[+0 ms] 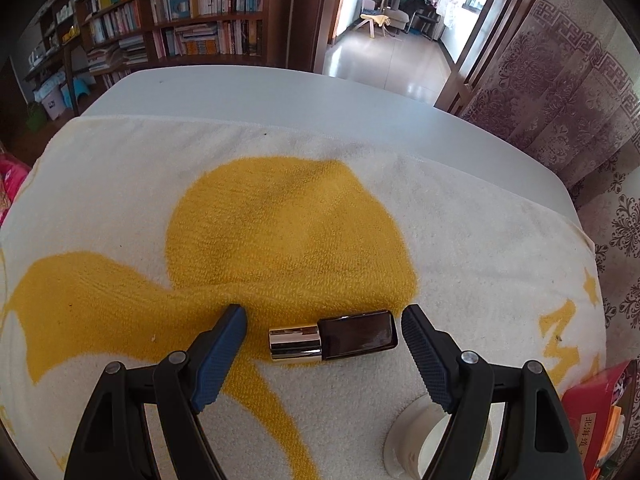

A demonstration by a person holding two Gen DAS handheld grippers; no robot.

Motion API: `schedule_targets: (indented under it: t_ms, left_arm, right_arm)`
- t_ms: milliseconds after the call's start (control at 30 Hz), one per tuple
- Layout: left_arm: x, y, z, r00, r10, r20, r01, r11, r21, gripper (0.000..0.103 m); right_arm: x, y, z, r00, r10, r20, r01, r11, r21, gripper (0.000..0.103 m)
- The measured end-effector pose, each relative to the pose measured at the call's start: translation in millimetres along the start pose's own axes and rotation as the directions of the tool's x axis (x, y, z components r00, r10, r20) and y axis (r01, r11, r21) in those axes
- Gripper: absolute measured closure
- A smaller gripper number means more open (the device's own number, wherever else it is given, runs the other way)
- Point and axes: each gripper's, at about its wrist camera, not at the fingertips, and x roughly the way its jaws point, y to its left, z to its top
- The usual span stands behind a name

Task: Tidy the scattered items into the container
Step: 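Reach the left gripper to the black-and-gold tube and grasp it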

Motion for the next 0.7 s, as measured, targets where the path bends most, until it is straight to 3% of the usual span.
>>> schedule_targets:
  t_ms: [133, 267, 700]
  left_arm:
    - [2, -9, -5, 0.998, 0.059, 0.038, -0.061, 0.996, 0.071, 0.023]
    - [-2, -7, -7, 0.997, 0.053, 0.06, -0.059, 0.993, 0.102, 0.041]
    - [-47, 64, -35, 0.997, -0.025, 0.073, 0.021, 0.999, 0.05, 0.041]
  right_arm:
    - [1, 0, -2, 1.0, -0.002, -0.003, 0.002, 1.0, -0.007, 0.02]
    - [1, -1, -2, 1.0, -0.002, -0.001, 0.002, 1.0, -0.003, 0.02]
    - [10, 5, -8, 1.0, -0.005, -0.03, 0.004, 0.999, -0.042, 0.02]
